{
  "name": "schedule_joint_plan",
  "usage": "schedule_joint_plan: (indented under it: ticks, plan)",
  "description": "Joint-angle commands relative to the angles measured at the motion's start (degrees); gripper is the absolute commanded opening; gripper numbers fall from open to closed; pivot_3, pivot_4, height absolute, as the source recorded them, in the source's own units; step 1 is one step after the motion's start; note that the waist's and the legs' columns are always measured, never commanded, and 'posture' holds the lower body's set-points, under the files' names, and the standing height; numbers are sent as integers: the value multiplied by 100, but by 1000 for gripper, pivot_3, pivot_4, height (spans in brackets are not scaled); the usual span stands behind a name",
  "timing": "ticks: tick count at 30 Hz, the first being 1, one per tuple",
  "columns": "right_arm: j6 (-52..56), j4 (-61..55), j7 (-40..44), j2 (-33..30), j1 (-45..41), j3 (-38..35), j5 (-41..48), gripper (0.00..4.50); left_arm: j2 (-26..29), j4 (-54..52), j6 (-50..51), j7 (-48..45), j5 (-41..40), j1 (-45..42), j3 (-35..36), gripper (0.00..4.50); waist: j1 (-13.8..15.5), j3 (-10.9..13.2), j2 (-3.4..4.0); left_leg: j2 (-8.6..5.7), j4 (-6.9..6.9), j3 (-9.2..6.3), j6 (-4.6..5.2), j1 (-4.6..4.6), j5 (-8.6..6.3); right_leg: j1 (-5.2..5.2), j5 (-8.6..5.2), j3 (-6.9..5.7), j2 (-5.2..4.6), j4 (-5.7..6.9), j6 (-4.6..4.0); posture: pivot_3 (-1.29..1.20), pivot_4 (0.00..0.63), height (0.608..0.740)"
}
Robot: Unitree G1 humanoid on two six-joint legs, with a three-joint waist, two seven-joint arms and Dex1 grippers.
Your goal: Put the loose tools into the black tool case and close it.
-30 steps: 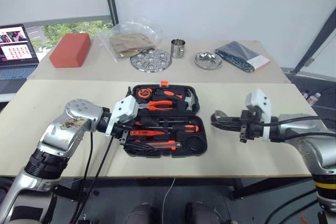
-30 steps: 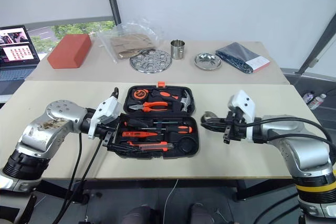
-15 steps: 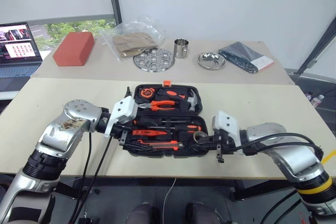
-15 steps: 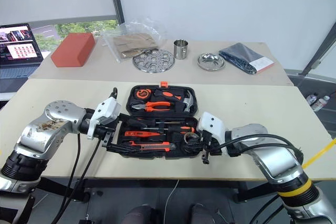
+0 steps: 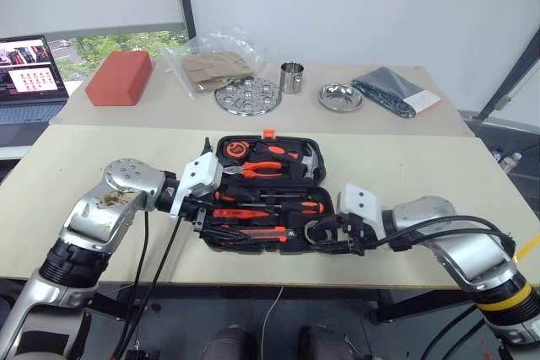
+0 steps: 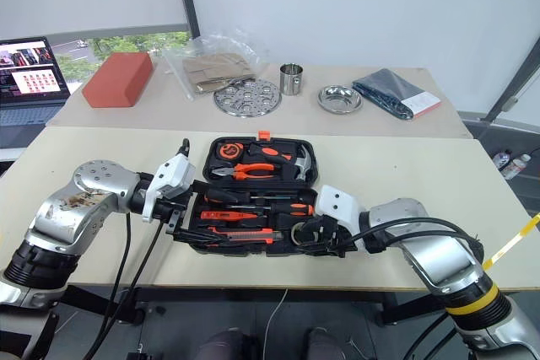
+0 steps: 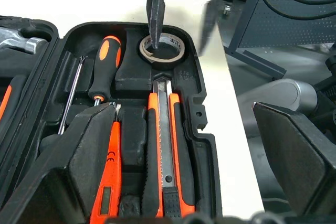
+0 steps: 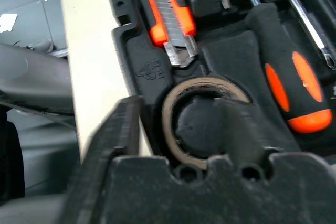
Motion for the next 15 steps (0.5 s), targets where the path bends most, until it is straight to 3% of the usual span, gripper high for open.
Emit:
schedule_joint_plan:
  ticks: [1, 4, 5, 6, 9, 15]
  plan:
    - [268, -375, 42, -60, 19, -558, 463, 4014, 101, 9, -58, 26, 13, -122, 144, 4500, -6, 0, 0, 0, 0, 0, 0, 0, 0, 0, 0, 1, -1, 0, 0, 0, 150, 734]
    - [590, -166, -86, 57, -154, -1168, 959, 4014, 253, 160, -23, 211, 97, 26, 328, 4500, -8, 0, -1, 1, 0, 0, 0, 1, 0, -1, 1, 2, -1, 0, -1, 0, 150, 734]
    - [649, 77, -189, 102, -244, -1372, 1014, 3585, 326, 289, -43, 324, 146, 118, 439, 4500, -16, 1, -1, 3, 0, 0, 0, 1, 0, 0, 1, 2, 0, 0, -1, 0, 150, 734]
    - [669, 323, -279, 143, -319, -1534, 1036, 3442, 399, 425, -76, 418, 201, 208, 531, 4500, -27, 0, 0, 3, 0, 0, -1, 1, 0, -2, 1, 4, -1, 0, -2, 0, 150, 734]
    - [399, 1027, -400, 133, -405, -1687, 812, 2573, 572, 808, -287, 693, 433, 495, 761, 3736, -32, 0, 0, 6, -2, 0, -3, 7, 1, -1, 3, 4, 0, 2, -5, 0, 150, 734]
    - [-718, 2345, -304, 246, -550, -1154, -102, 479, 630, 1486, -619, 1217, 879, 816, 906, 1380, -5, 2, 1, -2, -7, 2, -2, -1, 0, -9, 2, -1, -5, 1, -4, 0, 150, 734]
